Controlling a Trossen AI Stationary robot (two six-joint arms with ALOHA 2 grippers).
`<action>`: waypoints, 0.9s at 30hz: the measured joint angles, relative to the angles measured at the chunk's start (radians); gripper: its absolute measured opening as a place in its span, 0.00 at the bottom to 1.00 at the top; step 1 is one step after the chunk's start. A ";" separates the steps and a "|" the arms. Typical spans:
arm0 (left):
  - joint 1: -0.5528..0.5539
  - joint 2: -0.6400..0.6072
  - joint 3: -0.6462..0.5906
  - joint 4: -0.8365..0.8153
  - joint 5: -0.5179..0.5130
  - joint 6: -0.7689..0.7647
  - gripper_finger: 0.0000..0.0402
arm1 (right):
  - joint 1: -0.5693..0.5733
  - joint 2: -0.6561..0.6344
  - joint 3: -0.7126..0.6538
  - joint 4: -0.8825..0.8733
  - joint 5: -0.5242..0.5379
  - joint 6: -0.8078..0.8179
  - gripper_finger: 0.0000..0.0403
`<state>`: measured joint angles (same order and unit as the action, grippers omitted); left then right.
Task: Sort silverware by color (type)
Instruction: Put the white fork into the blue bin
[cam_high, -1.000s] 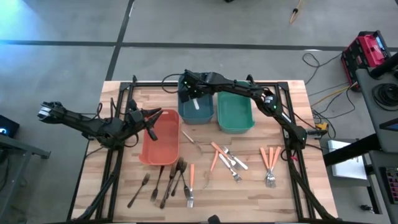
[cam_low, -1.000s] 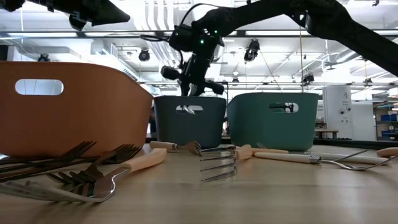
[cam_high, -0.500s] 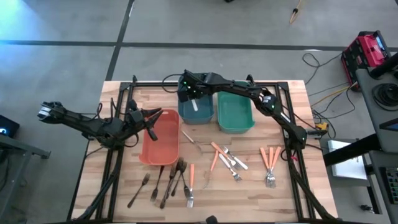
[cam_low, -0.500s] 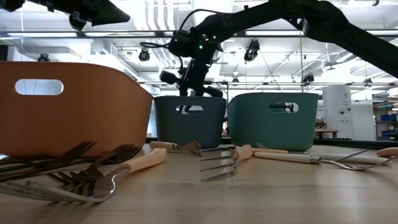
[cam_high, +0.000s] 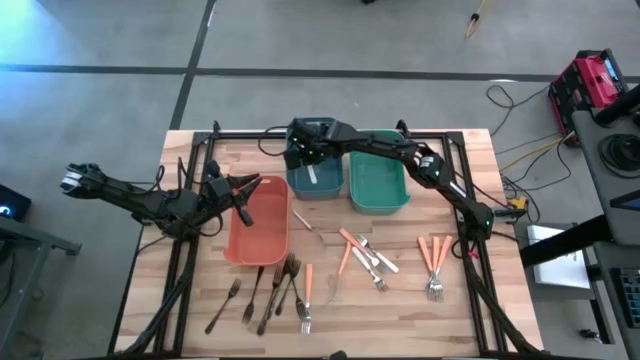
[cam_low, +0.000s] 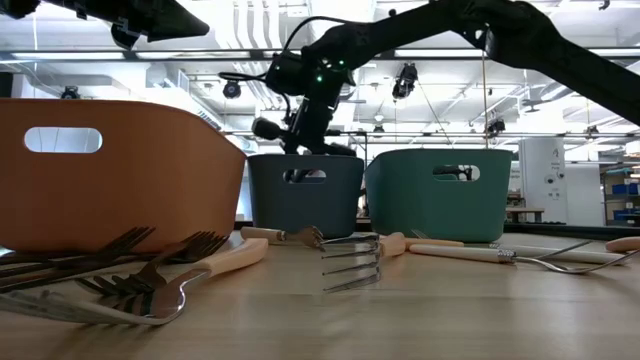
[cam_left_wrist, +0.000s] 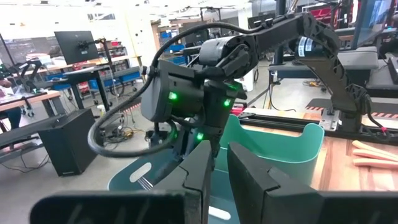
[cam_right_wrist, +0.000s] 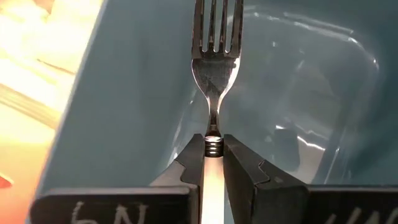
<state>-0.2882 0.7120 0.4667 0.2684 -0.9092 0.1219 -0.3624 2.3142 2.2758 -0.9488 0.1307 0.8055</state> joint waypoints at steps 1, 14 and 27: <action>0.000 0.000 0.000 0.000 0.000 -0.001 0.09 | 0.001 0.000 -0.001 -0.001 0.000 -0.004 0.07; 0.000 0.000 0.000 0.000 0.000 -0.008 0.09 | 0.002 0.000 -0.002 -0.088 0.000 0.007 0.07; 0.000 -0.001 0.000 0.001 0.000 -0.008 0.09 | -0.007 0.000 -0.003 0.012 -0.002 0.013 0.07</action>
<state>-0.2882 0.7113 0.4667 0.2691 -0.9092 0.1139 -0.3691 2.3142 2.2730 -0.9370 0.1286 0.8185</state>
